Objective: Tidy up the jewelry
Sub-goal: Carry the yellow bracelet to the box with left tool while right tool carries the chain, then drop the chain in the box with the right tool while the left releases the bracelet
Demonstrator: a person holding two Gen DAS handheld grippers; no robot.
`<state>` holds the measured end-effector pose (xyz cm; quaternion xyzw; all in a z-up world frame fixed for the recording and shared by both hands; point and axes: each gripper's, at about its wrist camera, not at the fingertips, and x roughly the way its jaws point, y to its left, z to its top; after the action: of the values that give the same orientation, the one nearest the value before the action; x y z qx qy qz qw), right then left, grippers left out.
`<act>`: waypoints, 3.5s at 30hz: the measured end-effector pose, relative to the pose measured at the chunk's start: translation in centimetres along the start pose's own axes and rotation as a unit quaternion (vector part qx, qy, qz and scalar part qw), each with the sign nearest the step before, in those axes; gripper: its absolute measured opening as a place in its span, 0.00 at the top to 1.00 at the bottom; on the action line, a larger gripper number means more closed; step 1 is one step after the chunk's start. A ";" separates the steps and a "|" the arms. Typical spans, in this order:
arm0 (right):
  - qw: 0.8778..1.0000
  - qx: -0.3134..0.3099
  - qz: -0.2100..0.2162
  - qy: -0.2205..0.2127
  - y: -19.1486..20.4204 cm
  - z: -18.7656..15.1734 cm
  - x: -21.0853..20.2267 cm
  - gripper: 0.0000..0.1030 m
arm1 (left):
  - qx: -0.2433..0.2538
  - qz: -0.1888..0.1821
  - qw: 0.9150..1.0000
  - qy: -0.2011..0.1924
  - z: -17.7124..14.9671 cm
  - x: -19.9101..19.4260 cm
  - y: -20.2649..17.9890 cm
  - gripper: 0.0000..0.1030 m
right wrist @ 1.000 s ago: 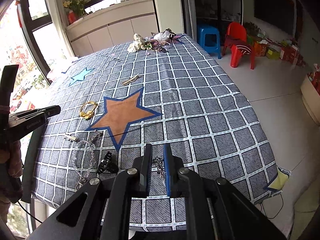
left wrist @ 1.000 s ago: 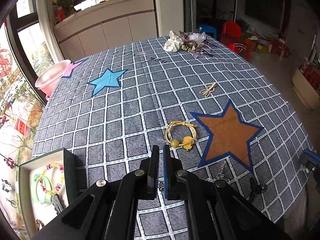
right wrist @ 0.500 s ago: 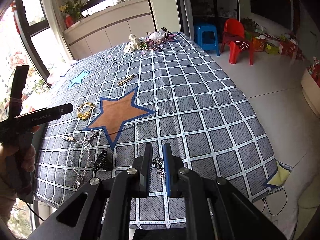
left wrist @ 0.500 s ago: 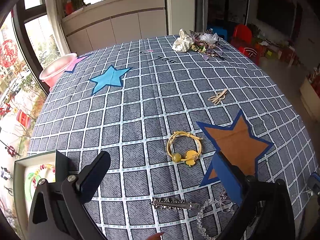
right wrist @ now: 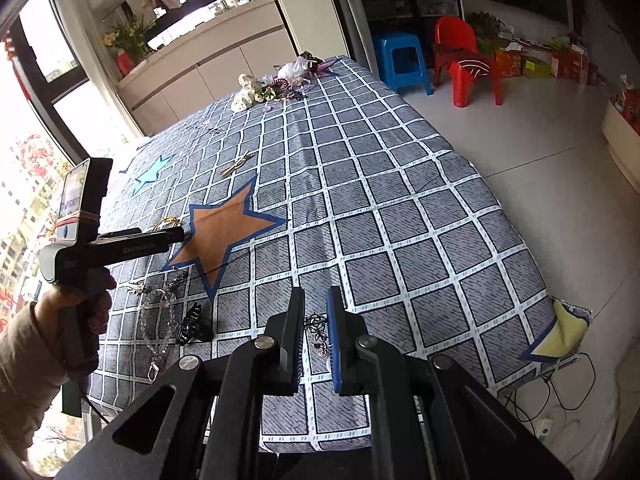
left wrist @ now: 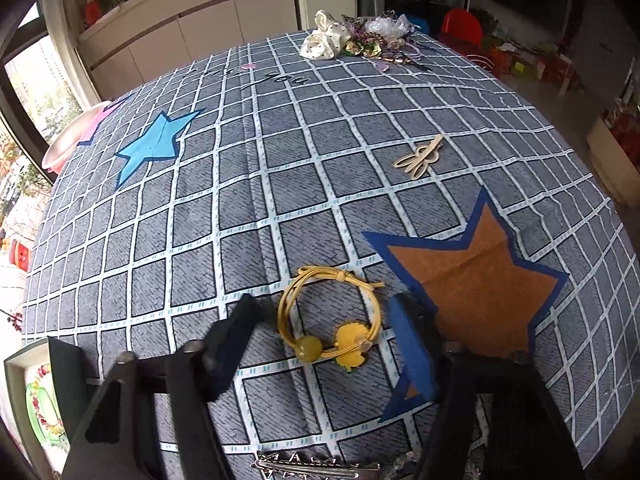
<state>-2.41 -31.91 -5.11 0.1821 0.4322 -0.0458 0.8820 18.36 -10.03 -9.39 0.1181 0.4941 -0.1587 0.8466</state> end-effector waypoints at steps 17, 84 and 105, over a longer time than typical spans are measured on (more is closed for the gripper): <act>0.999 -0.015 0.033 -0.005 2.9 1.1 -0.2 0.89 | -0.023 -0.016 0.997 -0.073 -1.9 -8.8 2.1 0.90; 0.911 -0.292 0.214 0.197 44.7 -7.3 14.6 0.78 | -0.219 0.131 0.967 -0.017 -23.9 -13.3 23.3 0.89; 0.935 -0.210 0.244 0.150 38.0 -2.8 9.6 0.37 | -0.206 0.142 0.968 -0.026 -23.0 -14.8 21.8 0.89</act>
<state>10.54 5.17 -3.44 0.0969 0.5014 0.2903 0.8092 1.54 20.49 -6.63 0.0061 0.4721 0.0647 0.8791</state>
